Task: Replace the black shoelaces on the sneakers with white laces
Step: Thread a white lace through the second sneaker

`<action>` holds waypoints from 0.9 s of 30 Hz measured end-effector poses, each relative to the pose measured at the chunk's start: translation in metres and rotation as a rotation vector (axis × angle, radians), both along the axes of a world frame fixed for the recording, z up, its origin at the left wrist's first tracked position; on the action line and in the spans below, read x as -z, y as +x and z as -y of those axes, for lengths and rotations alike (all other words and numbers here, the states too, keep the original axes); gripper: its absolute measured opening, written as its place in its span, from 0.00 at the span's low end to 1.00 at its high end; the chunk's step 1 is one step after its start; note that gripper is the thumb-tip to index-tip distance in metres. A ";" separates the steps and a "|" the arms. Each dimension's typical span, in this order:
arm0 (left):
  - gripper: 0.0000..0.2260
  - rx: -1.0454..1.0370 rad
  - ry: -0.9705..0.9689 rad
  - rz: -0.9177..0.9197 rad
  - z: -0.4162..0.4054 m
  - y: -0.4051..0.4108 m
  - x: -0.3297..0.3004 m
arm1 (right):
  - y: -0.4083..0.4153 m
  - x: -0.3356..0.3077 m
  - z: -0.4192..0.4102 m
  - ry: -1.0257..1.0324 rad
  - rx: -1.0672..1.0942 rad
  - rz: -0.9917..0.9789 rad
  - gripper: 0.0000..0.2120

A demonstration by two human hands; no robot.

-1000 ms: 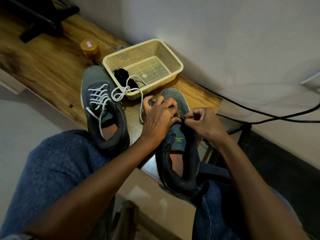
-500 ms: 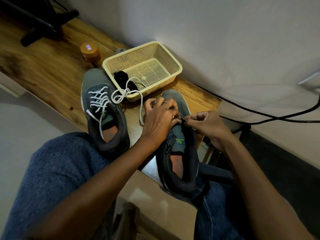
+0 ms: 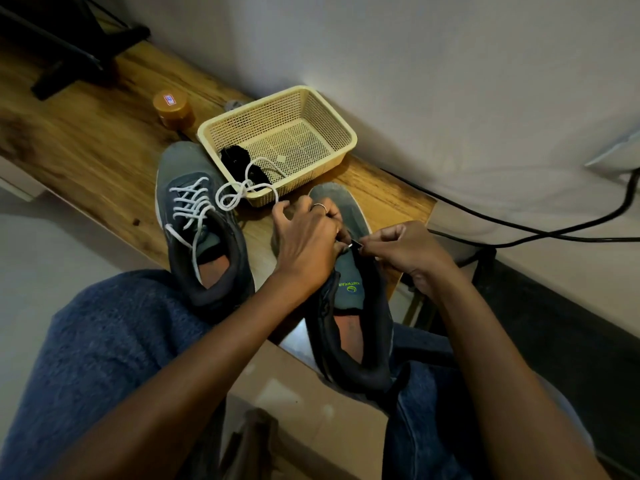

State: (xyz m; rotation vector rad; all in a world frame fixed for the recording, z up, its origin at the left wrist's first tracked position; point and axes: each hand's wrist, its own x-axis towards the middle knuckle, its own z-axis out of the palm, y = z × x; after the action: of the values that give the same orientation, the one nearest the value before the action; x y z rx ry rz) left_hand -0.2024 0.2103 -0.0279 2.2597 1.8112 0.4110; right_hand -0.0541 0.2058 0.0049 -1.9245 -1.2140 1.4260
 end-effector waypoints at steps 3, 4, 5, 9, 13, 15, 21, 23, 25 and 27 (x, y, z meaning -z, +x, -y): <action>0.06 0.018 0.016 0.007 0.001 0.000 0.000 | 0.001 0.000 -0.001 -0.011 -0.010 -0.007 0.05; 0.06 0.023 0.029 0.013 0.001 -0.001 0.001 | 0.000 0.001 -0.001 -0.011 -0.011 -0.011 0.04; 0.05 0.028 0.047 0.024 0.002 -0.002 0.003 | 0.001 0.001 -0.001 -0.008 -0.010 -0.016 0.03; 0.02 0.026 0.144 0.065 0.004 -0.003 0.011 | 0.000 0.001 0.001 -0.001 -0.006 -0.036 0.05; 0.03 0.036 0.206 0.095 0.002 -0.003 0.020 | 0.001 0.002 0.002 0.000 -0.010 -0.057 0.08; 0.04 0.057 0.236 0.114 0.002 -0.003 0.022 | 0.002 0.003 0.001 0.009 -0.018 -0.045 0.07; 0.03 0.112 0.281 0.155 0.001 -0.003 0.025 | 0.001 0.004 0.000 0.013 -0.036 -0.038 0.06; 0.04 0.117 0.292 0.156 0.001 -0.004 0.025 | 0.000 0.003 0.000 0.021 -0.052 -0.030 0.07; 0.04 0.123 0.288 0.156 0.001 -0.004 0.026 | -0.001 0.003 0.000 0.032 -0.063 -0.020 0.05; 0.06 0.120 0.282 0.146 0.001 -0.003 0.025 | -0.002 0.001 0.000 0.041 -0.070 -0.016 0.03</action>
State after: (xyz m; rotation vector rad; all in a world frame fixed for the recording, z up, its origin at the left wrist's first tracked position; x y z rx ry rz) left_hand -0.2058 0.2091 -0.0534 2.4300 1.6221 0.8318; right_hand -0.0564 0.2056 0.0037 -1.8564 -1.3054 1.4376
